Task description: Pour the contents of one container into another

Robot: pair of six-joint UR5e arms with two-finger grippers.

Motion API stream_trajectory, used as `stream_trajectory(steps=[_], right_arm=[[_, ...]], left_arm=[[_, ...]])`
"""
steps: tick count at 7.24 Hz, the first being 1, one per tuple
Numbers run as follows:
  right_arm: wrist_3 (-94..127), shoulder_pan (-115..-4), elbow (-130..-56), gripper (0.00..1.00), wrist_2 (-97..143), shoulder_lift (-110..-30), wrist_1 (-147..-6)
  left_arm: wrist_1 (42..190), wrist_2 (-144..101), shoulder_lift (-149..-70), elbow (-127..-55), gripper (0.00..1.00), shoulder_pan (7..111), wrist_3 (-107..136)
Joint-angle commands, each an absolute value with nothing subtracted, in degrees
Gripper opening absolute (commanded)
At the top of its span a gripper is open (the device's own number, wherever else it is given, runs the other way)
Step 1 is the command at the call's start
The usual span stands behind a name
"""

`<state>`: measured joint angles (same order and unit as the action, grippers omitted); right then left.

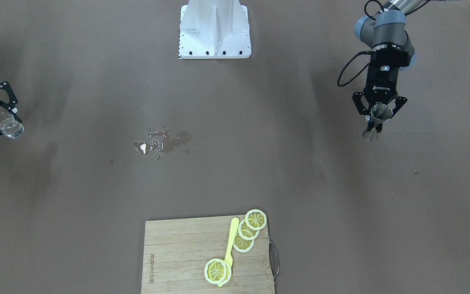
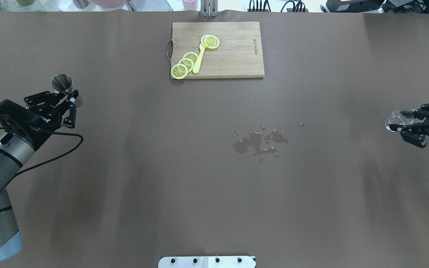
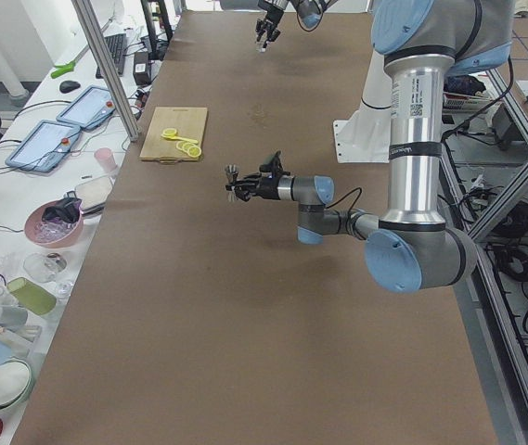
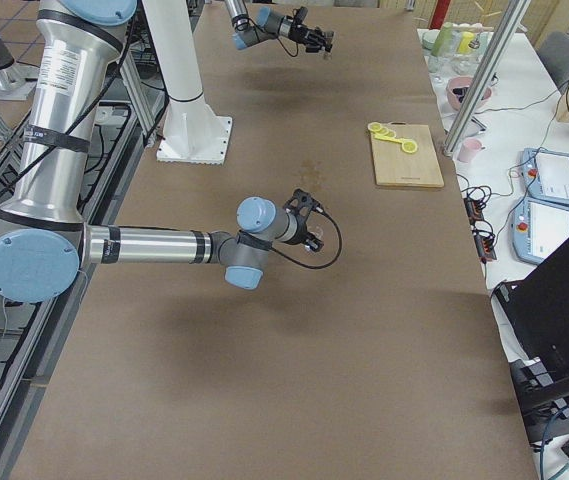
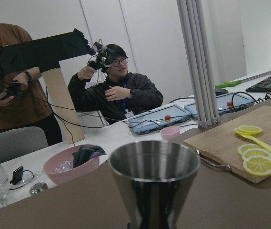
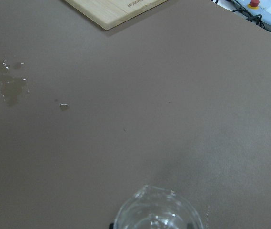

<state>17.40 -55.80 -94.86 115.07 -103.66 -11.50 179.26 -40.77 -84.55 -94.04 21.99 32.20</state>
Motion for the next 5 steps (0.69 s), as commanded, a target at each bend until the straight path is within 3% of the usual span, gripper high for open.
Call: stream_trajectory(steps=[1, 5], right_arm=[[17.49, -58.52, -89.05, 0.0, 117.84, -103.27, -4.86], [18.28, -61.08, -84.14, 0.0, 120.67, -102.23, -0.38]], left_arm=[[178.77, -33.34, -79.91, -94.22, 0.0, 17.6, 38.29], [173.25, -28.75, -78.05, -93.25, 0.0, 13.02, 49.29]])
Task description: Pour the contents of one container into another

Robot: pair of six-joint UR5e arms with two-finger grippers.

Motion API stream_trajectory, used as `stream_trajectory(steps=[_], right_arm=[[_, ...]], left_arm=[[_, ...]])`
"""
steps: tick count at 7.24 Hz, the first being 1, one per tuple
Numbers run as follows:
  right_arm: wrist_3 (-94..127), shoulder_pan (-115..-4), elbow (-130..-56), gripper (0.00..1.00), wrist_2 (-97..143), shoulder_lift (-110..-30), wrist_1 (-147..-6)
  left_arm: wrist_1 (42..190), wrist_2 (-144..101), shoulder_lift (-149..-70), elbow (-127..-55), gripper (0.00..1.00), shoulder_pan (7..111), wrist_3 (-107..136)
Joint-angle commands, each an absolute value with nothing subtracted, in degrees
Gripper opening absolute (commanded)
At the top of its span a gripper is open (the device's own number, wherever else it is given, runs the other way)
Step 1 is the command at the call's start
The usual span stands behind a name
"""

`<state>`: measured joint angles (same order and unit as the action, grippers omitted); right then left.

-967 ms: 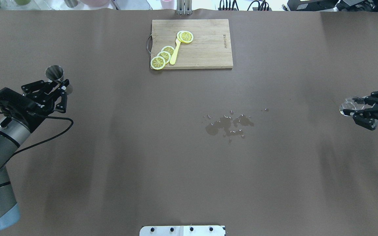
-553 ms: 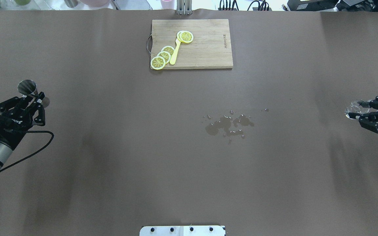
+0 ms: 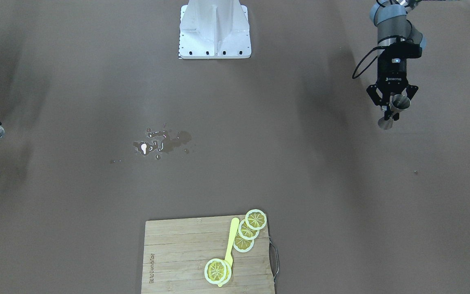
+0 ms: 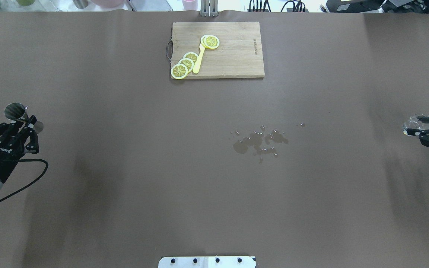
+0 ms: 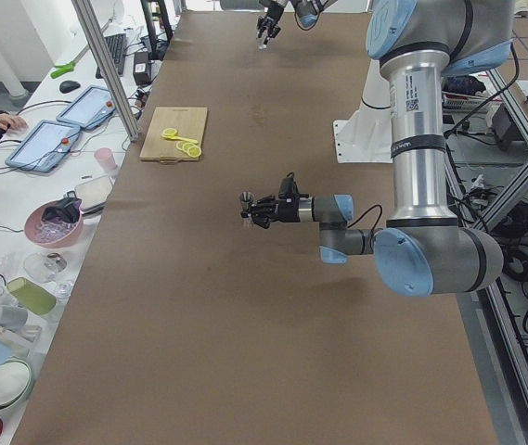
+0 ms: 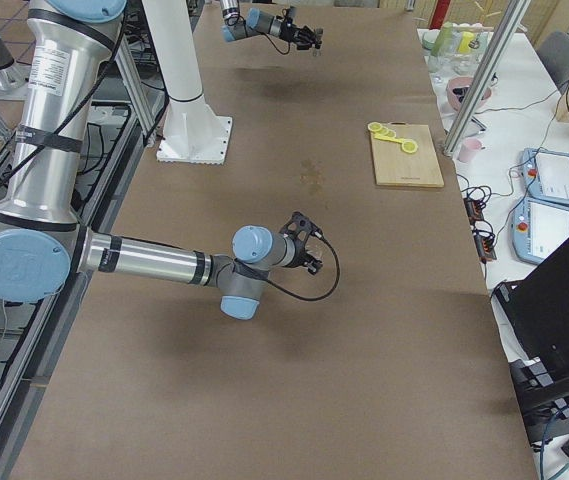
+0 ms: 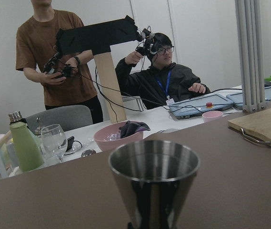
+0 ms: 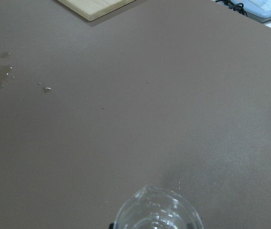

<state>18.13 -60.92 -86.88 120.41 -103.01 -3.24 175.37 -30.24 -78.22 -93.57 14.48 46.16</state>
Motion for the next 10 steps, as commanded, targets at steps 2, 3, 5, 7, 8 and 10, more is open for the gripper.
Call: stream_trajectory(steps=[2, 3, 5, 7, 8, 10], right_arm=[[18.37, -61.08, -77.54, 0.0, 120.76, -97.92, 4.11], [18.37, -61.08, -77.43, 0.0, 120.67, -97.74, 4.22], [18.19, -61.0, -76.38, 0.0, 120.76, -97.47, 4.22], [18.11, -60.56, -75.33, 0.0, 120.85, -96.6, 4.22], [18.11, -60.12, -75.24, 0.0, 120.85, -96.33, 4.22], [18.19, -59.77, -74.97, 0.0, 120.94, -96.33, 4.31]], left_arm=[[166.42, -26.29, -78.13, -92.81, 0.0, 12.04, 58.57], [165.16, -26.28, -78.13, -92.73, 0.0, 11.52, 61.06], [162.53, -26.1, -77.35, -92.46, 0.0, 10.81, 66.76], [161.11, -26.19, -77.26, -92.03, 0.0, 10.55, 70.37], [160.15, -26.19, -77.17, -91.67, 0.0, 10.11, 72.31], [160.14, -26.19, -77.26, -90.8, 0.0, 10.02, 74.17]])
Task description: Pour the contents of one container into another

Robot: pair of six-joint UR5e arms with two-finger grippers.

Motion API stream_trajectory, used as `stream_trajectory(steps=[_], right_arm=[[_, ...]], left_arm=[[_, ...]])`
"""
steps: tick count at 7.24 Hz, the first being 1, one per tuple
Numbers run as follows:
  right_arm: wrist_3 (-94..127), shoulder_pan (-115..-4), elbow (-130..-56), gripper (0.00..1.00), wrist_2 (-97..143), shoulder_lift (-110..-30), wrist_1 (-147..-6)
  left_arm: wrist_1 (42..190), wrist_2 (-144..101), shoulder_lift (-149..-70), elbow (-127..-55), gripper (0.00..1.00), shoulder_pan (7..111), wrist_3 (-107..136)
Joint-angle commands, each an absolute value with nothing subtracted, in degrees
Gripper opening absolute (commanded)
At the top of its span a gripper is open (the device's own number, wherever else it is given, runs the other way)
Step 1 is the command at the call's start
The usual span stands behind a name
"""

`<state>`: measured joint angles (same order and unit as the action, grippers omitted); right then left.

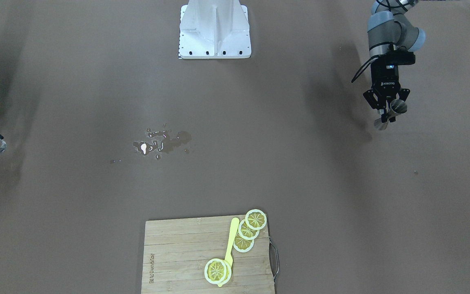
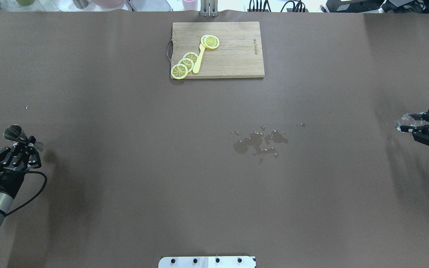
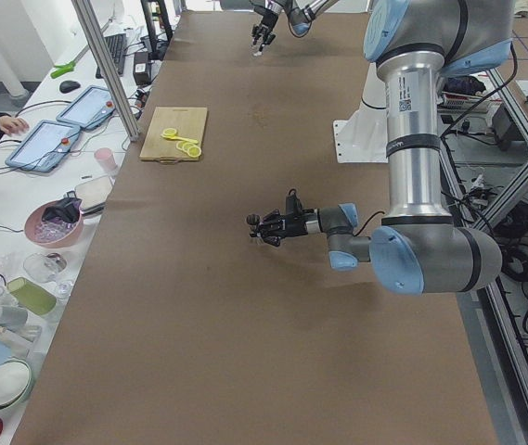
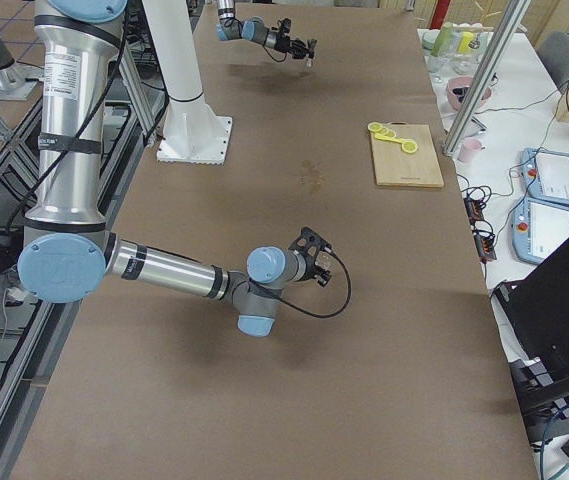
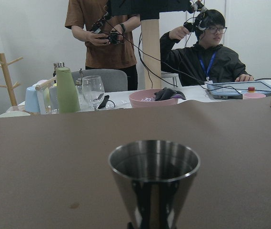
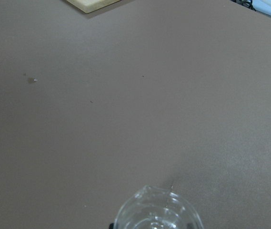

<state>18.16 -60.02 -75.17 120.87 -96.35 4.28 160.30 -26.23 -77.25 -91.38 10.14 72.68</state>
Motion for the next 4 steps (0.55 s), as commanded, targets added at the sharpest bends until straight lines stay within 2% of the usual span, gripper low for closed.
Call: stream_trajectory(steps=[1, 4], right_arm=[[18.11, -59.77, -74.54, 0.0, 121.46, -96.24, 4.31], [17.93, -58.98, -70.94, 0.0, 121.55, -95.98, 7.46]], left_arm=[[160.14, -26.19, -77.52, -90.44, 0.0, 10.02, 74.35], [160.14, -25.75, -78.22, -88.68, 0.0, 10.02, 74.27]])
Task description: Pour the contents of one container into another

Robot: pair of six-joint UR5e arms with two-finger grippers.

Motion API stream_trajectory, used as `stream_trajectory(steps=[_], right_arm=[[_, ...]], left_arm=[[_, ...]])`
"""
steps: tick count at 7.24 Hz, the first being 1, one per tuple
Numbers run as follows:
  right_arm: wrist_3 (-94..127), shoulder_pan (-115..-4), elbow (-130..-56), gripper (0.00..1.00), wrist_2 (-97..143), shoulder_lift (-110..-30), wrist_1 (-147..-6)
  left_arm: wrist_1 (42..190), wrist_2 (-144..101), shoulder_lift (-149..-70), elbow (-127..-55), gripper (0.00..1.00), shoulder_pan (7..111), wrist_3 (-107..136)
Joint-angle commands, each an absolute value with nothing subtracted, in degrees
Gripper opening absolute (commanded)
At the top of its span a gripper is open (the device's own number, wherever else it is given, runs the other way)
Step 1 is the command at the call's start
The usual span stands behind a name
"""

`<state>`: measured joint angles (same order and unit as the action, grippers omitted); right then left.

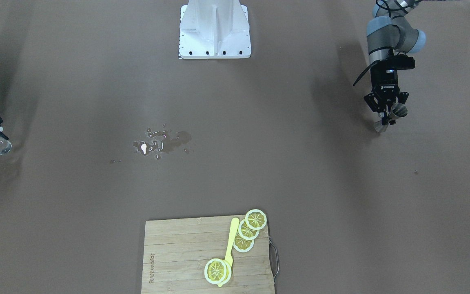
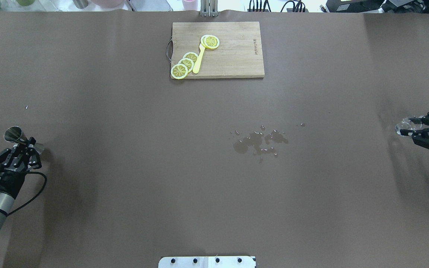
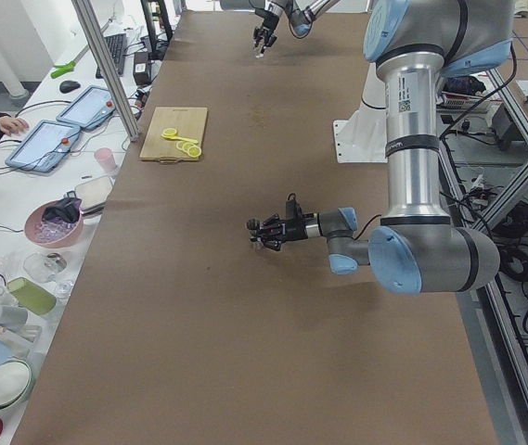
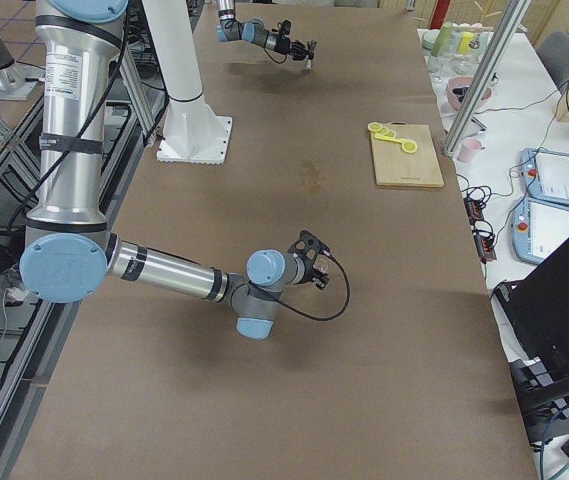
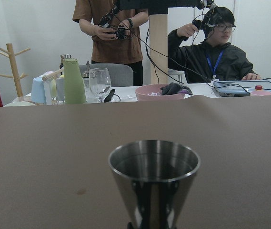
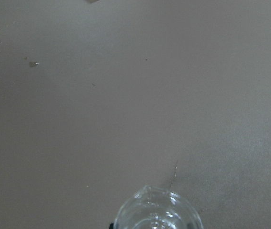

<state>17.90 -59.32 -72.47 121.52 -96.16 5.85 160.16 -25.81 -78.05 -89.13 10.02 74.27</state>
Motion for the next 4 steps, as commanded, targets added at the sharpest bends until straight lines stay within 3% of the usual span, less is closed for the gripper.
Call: stream_trajectory(steps=[1, 4], right_arm=[[18.02, -58.71, -70.67, 0.0, 121.64, -95.98, 7.56], [18.02, -58.36, -70.49, 0.0, 121.64, -96.06, 7.65]], left_arm=[[160.22, -25.75, -78.48, -88.25, 0.0, 10.02, 74.27], [160.23, -25.75, -79.36, -87.54, 0.0, 10.02, 74.27]])
